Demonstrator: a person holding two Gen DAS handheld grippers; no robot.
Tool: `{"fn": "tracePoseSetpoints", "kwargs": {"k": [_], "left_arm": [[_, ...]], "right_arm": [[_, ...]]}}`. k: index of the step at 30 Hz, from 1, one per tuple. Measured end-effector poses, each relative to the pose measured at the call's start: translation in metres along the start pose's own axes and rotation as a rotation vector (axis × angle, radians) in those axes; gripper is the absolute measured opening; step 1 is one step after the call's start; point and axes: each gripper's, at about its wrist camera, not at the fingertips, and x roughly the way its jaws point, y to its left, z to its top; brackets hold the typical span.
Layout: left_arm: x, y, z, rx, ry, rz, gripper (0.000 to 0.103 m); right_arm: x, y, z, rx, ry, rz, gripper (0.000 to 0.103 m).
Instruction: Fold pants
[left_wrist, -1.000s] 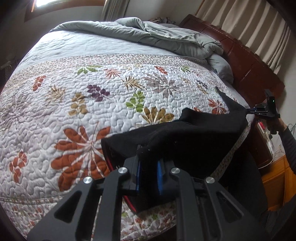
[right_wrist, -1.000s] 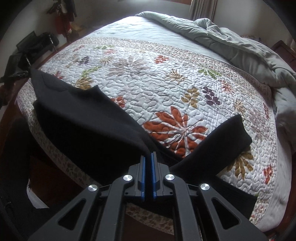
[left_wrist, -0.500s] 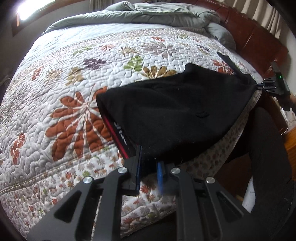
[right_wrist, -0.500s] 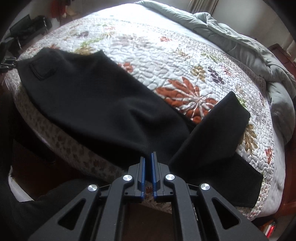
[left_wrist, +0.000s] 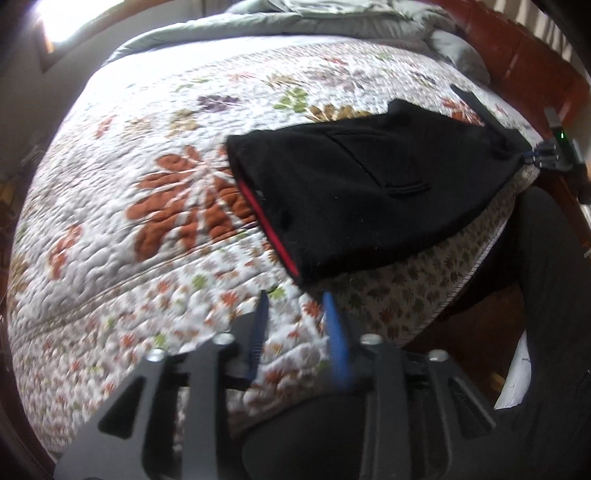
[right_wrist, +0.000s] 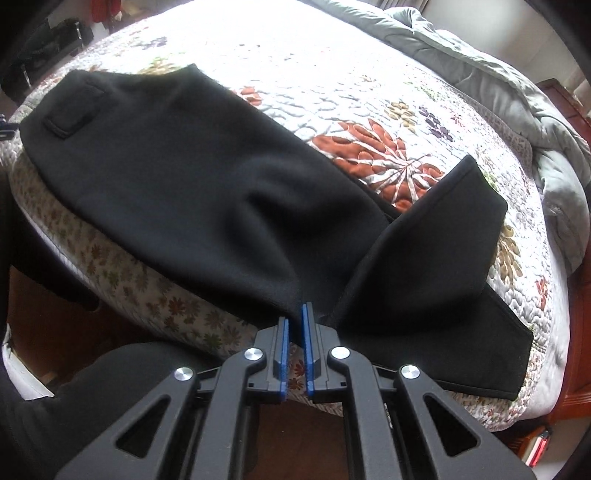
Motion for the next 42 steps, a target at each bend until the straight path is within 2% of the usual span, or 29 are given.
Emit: {"fn": "tracePoseSetpoints", "kwargs": {"k": [2,3,4,6,9,11,13,16,18,20,23,26,27,28,29,32,36,40,42], "left_arm": [[-0.012,-0.003,-0.001,-0.025,-0.033,0.014,0.049],[-0.018,-0.006,0.001,-0.045,-0.054,0.017,0.057],[-0.026,-0.014,0.005,-0.078,-0.100,0.019,0.066],[-0.035,-0.034,0.016,-0.123,-0.183,-0.009,0.077],[-0.033,-0.074,0.037,-0.134,-0.275,-0.035,0.089],[-0.014,-0.106,0.061,-0.156,-0.309,-0.065,0.091],[0.017,-0.138,0.083,-0.148,-0.280,-0.107,0.092],[0.062,-0.187,0.110,-0.056,-0.219,-0.022,0.092],[0.088,-0.210,0.121,-0.008,-0.188,-0.006,0.092],[0.106,-0.218,0.125,0.020,-0.164,0.014,0.092],[0.130,-0.227,0.125,0.055,-0.118,0.037,0.092],[0.145,-0.229,0.119,0.066,-0.096,0.038,0.092],[0.147,-0.229,0.116,0.070,-0.102,0.044,0.093],[0.148,-0.229,0.115,0.070,-0.107,0.046,0.094],[0.150,-0.229,0.113,0.067,-0.112,0.046,0.095],[0.153,-0.231,0.111,0.070,-0.120,0.047,0.097],[0.153,-0.229,0.111,0.067,-0.122,0.038,0.097],[0.152,-0.227,0.110,0.063,-0.124,0.025,0.098],[0.153,-0.228,0.111,0.063,-0.123,0.018,0.099]], "right_arm": [[0.001,0.001,-0.001,0.004,-0.003,0.002,0.007],[0.002,0.001,-0.001,0.007,-0.003,0.002,0.008],[0.002,0.001,-0.002,0.009,-0.004,0.002,0.008],[0.004,0.002,-0.001,0.010,-0.005,0.002,0.009],[0.005,0.004,-0.001,0.014,-0.006,0.006,0.013],[0.005,0.004,0.000,0.013,-0.008,0.011,0.017],[0.006,0.005,0.002,0.006,-0.003,0.011,0.019],[-0.002,0.003,0.005,0.003,-0.001,0.029,0.027],[-0.016,-0.005,0.007,0.025,-0.017,0.068,0.034],[-0.031,-0.021,0.011,0.079,-0.044,0.129,0.041],[-0.050,-0.061,0.030,0.179,-0.087,0.157,0.042],[-0.049,-0.125,0.069,0.338,-0.100,0.076,0.045],[-0.043,-0.141,0.081,0.383,-0.089,0.049,0.051],[-0.031,-0.165,0.097,0.453,-0.060,-0.005,0.056],[-0.017,-0.186,0.111,0.512,-0.027,-0.047,0.057],[0.036,-0.229,0.151,0.639,0.071,-0.087,0.057],[0.096,-0.244,0.192,0.691,0.190,-0.184,0.056],[0.133,-0.248,0.204,0.707,0.272,-0.244,0.060],[0.144,-0.248,0.205,0.697,0.311,-0.300,0.061]]}}
